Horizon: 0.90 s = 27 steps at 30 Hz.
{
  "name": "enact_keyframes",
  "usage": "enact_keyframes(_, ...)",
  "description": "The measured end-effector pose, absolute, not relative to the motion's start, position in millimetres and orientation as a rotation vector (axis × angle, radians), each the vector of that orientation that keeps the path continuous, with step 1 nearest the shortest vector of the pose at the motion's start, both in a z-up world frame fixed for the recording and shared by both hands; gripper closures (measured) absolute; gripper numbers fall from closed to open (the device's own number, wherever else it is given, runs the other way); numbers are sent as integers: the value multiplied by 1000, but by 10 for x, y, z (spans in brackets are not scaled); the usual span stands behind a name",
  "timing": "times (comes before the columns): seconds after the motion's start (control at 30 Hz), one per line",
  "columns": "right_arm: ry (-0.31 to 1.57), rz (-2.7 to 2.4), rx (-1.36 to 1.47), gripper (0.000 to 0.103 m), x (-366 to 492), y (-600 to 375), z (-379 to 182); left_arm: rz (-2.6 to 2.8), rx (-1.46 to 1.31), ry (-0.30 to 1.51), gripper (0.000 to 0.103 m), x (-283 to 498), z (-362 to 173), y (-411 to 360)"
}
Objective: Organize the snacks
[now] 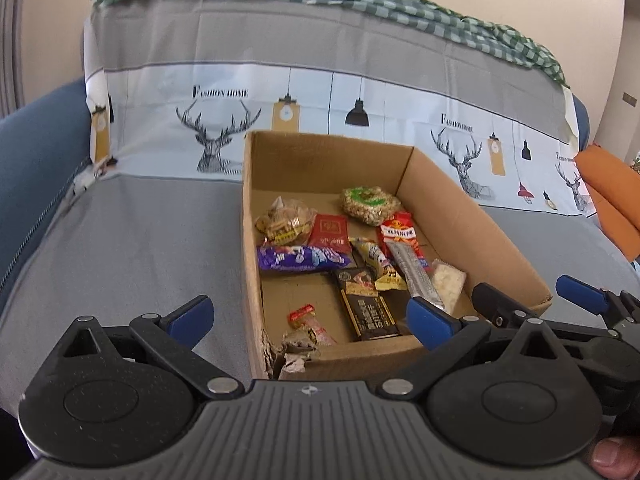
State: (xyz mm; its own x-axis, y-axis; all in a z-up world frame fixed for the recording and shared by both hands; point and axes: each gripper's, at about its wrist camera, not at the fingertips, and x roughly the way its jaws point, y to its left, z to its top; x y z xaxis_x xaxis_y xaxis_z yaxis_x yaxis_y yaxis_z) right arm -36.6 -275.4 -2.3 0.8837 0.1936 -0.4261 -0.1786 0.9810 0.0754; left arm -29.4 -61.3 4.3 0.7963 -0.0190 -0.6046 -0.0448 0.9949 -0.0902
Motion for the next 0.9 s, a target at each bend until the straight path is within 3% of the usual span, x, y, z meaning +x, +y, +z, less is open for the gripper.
enact_keyframes(0.9, 469, 198, 37, 1, -331, -2692, -66, 11, -109, 655, 1, -293, 39, -608)
